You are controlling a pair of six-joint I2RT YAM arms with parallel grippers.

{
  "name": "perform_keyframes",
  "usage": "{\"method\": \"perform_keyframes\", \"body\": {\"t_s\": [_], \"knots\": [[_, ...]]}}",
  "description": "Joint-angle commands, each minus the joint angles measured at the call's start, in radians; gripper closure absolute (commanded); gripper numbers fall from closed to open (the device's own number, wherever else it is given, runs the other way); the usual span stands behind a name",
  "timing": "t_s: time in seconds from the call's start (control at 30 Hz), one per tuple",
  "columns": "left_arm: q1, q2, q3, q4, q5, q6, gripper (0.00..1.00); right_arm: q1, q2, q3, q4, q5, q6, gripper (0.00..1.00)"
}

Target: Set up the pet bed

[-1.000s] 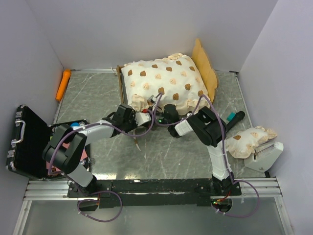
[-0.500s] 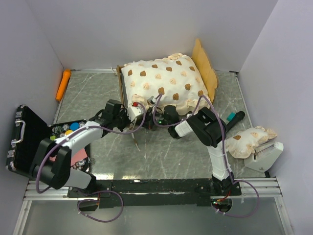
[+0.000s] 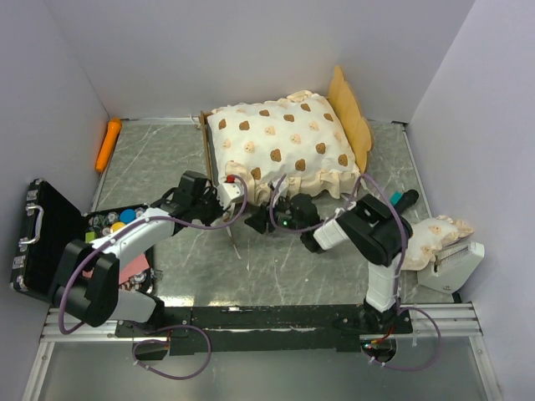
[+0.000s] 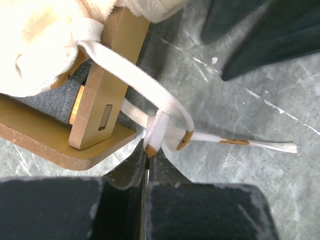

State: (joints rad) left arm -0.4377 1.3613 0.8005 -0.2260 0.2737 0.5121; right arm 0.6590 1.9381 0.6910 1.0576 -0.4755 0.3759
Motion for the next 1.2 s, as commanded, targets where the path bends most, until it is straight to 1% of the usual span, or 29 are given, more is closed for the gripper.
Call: {"method": "perform_keyframes", "body": {"t_s": [0.0,0.07,0.17,0.27,0.33,0.4,0.43,0.47,0.5,0.57,0.6,0.63,0.73,0.83,1.0,1.17], "knots": [[0.011,-0.037,-0.001,0.019,0.058,-0.04,0.99,0.144,-0.125,-0.07,-0.08,0.246,-0.195,0.43],[0.017,-0.042,0.002,0.014,0.082,-0.052,0.99,0.233,-0.123,-0.056,-0.138,0.339,-0.247,0.38],[0.024,-0.048,0.005,0.01,0.099,-0.053,0.99,0.269,-0.082,-0.009,-0.177,0.393,-0.232,0.33],[0.027,-0.054,0.002,0.001,0.102,-0.052,0.99,0.271,-0.035,0.039,-0.205,0.411,-0.204,0.33],[0.028,-0.059,0.002,0.001,0.11,-0.05,0.99,0.272,0.007,0.073,-0.197,0.385,-0.195,0.33],[0.031,-0.064,0.002,0.004,0.111,-0.055,0.99,0.275,0.047,0.109,-0.22,0.367,-0.187,0.35],[0.034,-0.065,0.003,0.005,0.113,-0.057,0.99,0.278,0.059,0.125,-0.231,0.368,-0.186,0.38],[0.04,-0.07,0.006,0.004,0.12,-0.061,0.99,0.278,0.07,0.134,-0.235,0.368,-0.183,0.46],[0.047,-0.076,0.011,0.004,0.13,-0.066,0.99,0.278,0.076,0.136,-0.234,0.367,-0.172,0.57],[0.066,-0.091,0.026,-0.001,0.136,-0.069,0.99,0.275,0.071,0.117,-0.225,0.385,-0.155,0.87],[0.076,-0.099,0.035,-0.004,0.125,-0.073,0.99,0.271,0.068,0.104,-0.22,0.396,-0.146,0.96],[0.089,-0.108,0.043,-0.003,0.114,-0.073,0.99,0.261,0.061,0.085,-0.214,0.403,-0.129,1.0],[0.131,-0.122,0.077,0.008,0.084,-0.063,0.99,0.209,0.042,0.044,-0.222,0.396,-0.063,1.0],[0.158,-0.126,0.137,0.007,0.076,-0.04,0.99,0.157,0.051,0.013,-0.2,0.347,-0.013,1.0],[0.183,-0.099,0.216,0.037,0.032,0.012,0.99,0.151,0.088,0.013,-0.202,0.302,0.023,1.0],[0.241,-0.068,0.288,0.053,-0.028,0.058,0.99,0.142,0.093,0.002,-0.211,0.322,0.052,1.0]]}}
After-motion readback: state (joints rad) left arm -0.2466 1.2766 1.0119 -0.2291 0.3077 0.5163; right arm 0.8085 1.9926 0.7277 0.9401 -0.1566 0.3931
